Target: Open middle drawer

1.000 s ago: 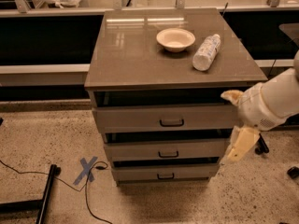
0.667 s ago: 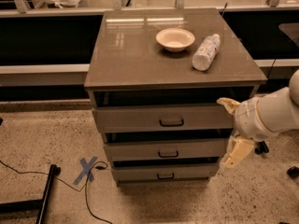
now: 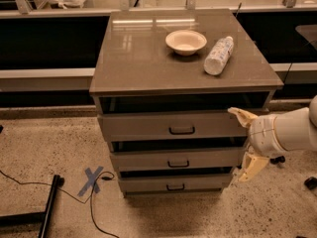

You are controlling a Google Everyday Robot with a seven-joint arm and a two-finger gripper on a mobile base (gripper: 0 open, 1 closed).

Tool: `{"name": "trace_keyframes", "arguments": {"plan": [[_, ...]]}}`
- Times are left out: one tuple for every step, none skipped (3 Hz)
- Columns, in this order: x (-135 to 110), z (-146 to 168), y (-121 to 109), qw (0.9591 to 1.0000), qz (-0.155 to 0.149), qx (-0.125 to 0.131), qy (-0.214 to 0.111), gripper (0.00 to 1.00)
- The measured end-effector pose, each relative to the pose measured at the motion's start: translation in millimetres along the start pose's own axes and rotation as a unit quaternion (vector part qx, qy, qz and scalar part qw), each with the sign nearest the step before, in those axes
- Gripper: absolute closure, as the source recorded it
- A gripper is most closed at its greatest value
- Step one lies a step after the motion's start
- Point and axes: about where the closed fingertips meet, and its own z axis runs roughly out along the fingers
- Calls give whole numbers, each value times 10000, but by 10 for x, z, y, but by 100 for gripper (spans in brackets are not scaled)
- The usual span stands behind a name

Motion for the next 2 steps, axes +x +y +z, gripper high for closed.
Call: {"name": "trace_keyframes", "arguments": {"plan": [[87, 73, 16, 9997, 225, -27, 65, 0], [387, 365, 128, 9987, 470, 119, -137, 0]]}}
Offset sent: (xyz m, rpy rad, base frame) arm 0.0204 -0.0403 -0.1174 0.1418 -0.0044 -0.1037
